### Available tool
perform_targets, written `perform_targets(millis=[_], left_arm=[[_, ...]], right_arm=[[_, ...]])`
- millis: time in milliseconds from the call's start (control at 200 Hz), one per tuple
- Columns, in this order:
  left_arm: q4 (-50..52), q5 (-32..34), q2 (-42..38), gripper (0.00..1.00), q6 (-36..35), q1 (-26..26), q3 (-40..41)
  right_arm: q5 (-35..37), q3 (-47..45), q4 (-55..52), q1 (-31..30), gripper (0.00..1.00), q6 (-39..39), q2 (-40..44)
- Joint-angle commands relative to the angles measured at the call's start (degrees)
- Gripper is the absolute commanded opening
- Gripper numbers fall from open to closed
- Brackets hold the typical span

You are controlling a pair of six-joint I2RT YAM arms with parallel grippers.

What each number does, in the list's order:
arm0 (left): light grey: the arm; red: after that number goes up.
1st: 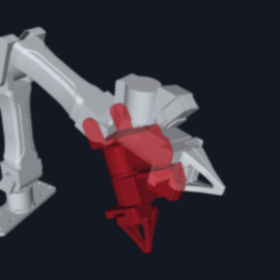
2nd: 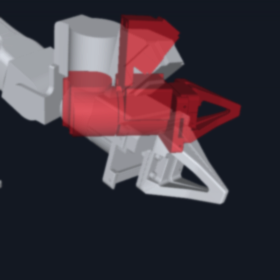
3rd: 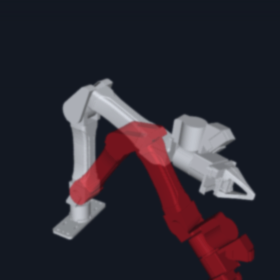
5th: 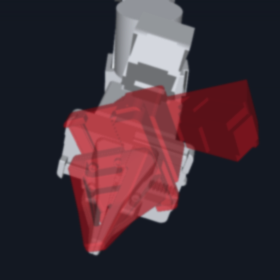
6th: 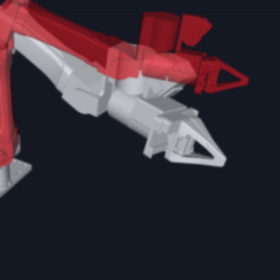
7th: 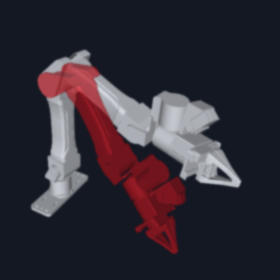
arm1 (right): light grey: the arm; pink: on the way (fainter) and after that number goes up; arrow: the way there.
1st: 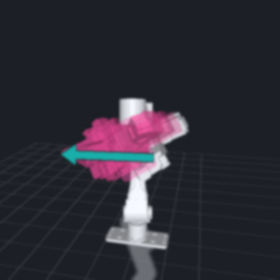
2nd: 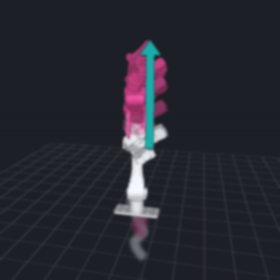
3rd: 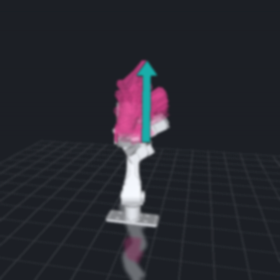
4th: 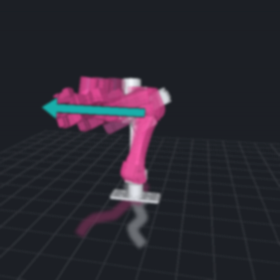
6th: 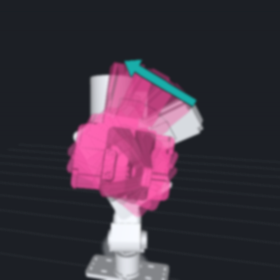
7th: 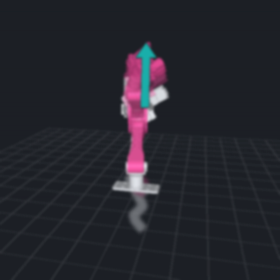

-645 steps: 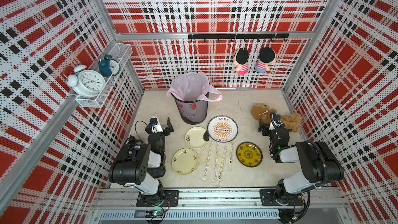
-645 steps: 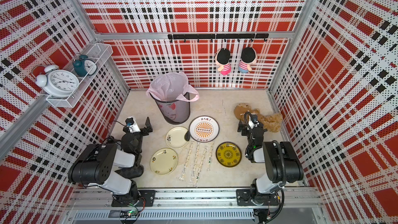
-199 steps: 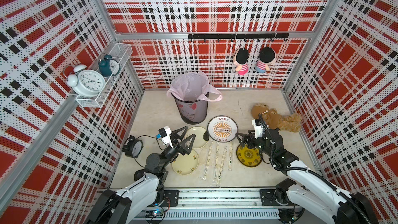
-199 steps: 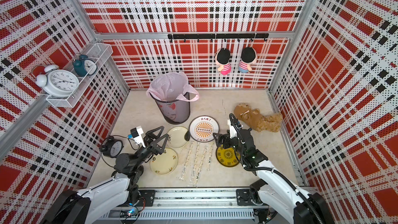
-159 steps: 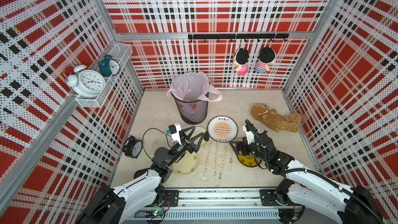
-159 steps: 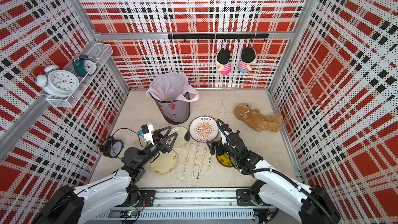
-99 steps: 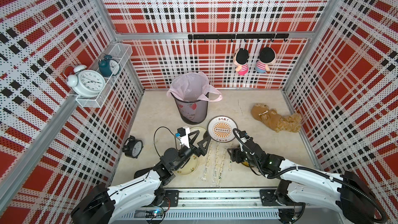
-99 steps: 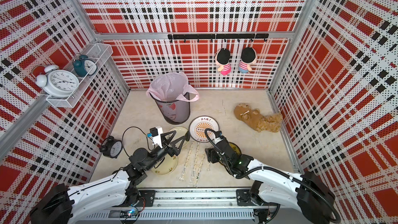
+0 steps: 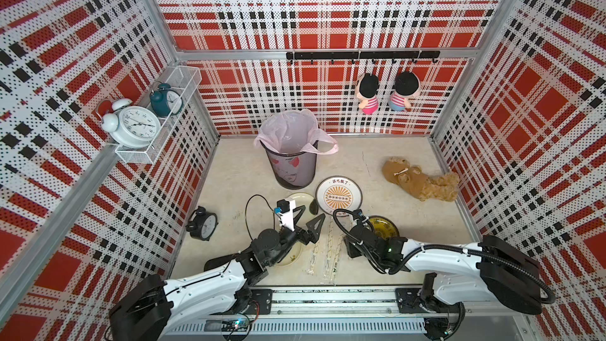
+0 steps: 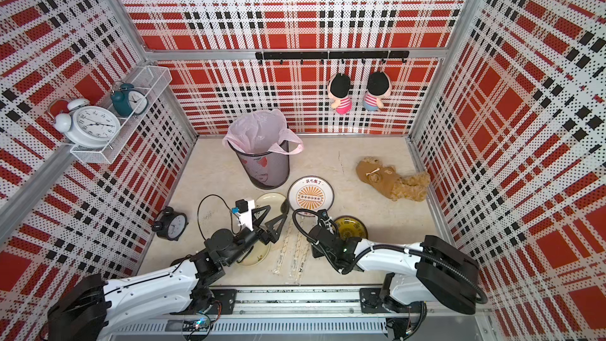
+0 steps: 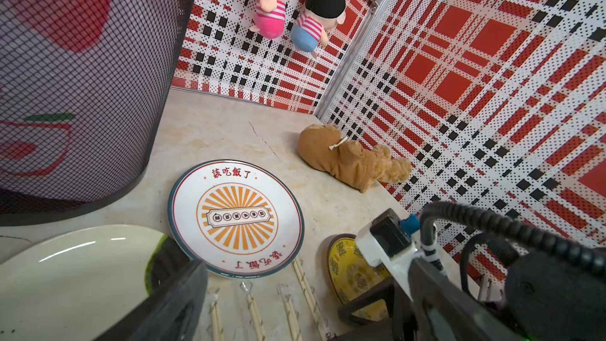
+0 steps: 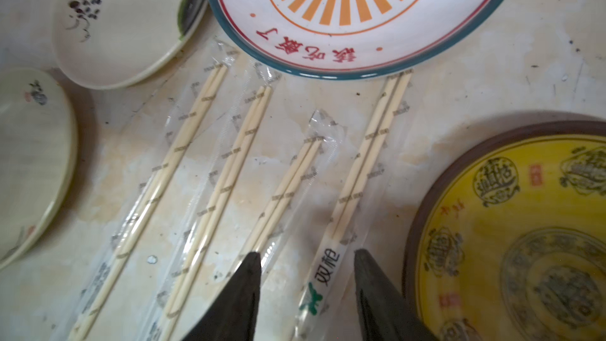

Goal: Remove the packaging of disposable chopsticks
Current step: Pick up the disposable chopsticks from the center of the board.

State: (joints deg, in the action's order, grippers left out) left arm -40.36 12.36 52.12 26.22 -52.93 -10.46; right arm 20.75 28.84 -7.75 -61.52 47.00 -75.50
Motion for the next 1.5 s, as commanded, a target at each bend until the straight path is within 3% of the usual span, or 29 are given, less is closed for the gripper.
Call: perform_targets(millis=[0, 381, 586, 862, 1027, 1218, 1498], left_arm=[[0.55, 1.52, -0.57, 0.98, -1.34, -0.58, -0.18], [-0.28, 2.94, -1.06, 0.98, -1.03, -0.69, 1.14], [-1.17, 2.93, -0.66, 0.99, -1.12, -0.69, 1.49], [-2.11, 2.39, 0.49, 0.98, -1.34, -0.69, 1.49], [-2.85, 2.29, 1.4, 0.99, -1.5, -0.69, 1.41], [-2.91, 2.18, 1.04, 0.98, -1.61, -0.69, 1.56], [-2.99, 2.32, 0.21, 0.99, -1.52, -0.69, 2.11]], right_arm=[[3.13, 2.11, -2.73, -0.51, 0.45, 2.81, -1.64], [-0.62, 3.97, -4.29, -0.77, 0.32, 2.94, -7.53], [-5.73, 2.19, -4.46, -1.21, 0.22, 3.08, -6.98], [-7.4, 0.57, -11.88, -3.04, 0.16, 5.74, -4.36], [-6.84, 1.79, -15.26, -3.96, 0.24, 5.91, -2.26], [-3.6, 5.05, -17.62, -3.83, 0.43, 4.3, -1.52], [-3.81, 8.61, -18.04, -1.82, 0.43, 1.7, -6.93]])
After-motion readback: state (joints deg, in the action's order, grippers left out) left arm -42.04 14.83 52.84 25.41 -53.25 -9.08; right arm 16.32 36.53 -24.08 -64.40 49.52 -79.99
